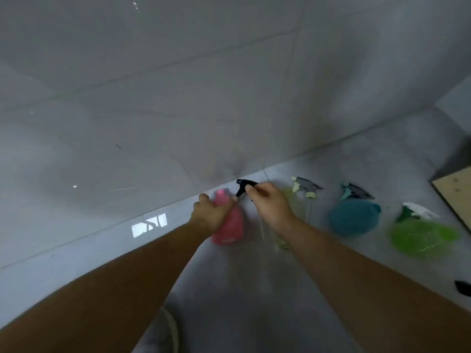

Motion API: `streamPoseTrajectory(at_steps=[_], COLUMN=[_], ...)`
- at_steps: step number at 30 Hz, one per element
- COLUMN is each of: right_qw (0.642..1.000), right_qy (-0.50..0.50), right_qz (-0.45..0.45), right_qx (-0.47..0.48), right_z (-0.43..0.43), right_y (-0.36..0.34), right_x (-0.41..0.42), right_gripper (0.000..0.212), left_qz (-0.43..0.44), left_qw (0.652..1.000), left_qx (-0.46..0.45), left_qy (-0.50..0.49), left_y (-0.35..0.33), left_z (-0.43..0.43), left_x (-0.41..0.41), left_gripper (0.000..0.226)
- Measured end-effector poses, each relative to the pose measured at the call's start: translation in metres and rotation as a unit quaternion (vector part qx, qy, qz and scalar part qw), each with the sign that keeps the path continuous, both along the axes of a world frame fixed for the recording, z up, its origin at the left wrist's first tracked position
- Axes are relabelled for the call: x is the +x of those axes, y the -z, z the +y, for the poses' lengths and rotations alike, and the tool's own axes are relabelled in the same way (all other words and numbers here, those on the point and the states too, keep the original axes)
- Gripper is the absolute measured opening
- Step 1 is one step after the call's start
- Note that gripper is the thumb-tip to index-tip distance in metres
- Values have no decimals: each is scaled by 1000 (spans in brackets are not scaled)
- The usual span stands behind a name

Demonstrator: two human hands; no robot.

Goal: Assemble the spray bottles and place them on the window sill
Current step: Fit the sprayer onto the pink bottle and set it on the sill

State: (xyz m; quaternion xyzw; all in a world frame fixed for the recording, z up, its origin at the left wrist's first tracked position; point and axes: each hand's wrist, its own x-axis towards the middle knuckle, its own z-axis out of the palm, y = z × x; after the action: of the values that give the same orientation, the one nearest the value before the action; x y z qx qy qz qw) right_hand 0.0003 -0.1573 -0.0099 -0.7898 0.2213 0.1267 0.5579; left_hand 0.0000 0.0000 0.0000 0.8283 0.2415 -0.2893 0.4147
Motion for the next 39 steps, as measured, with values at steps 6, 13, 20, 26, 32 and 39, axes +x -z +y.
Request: streamPoseTrajectory(at_steps=[6, 13, 20, 26, 32, 39], right_qw=[1000, 999, 997, 990, 968, 957], right_qy=[-2, -20, -34, -43, -79, -53], right_qz=[11, 24, 61, 101, 167, 229], right_qx=[-8, -11, -18, -84, -172, -169], right_z=[7, -24, -11, 10, 20, 25], right_y=[-2, -52, -21, 12, 28, 44], right_x=[-5, -10, 14, 31, 46, 66], right_gripper=[31, 39, 58, 57, 77, 92], left_qz=[27, 29, 55, 65, 39, 25], left_qw=[999, 998, 998, 997, 998, 996], left_qx=[-11, -44, 1, 18, -3, -10], left_qy=[-14, 17, 27, 47, 56, 84], left_y=[11, -32, -3, 12, 18, 23], left_z=[3, 3, -5, 2, 12, 23], left_x=[-5, -2, -5, -2, 0, -5], left_gripper=[102, 99, 99, 96, 86, 83])
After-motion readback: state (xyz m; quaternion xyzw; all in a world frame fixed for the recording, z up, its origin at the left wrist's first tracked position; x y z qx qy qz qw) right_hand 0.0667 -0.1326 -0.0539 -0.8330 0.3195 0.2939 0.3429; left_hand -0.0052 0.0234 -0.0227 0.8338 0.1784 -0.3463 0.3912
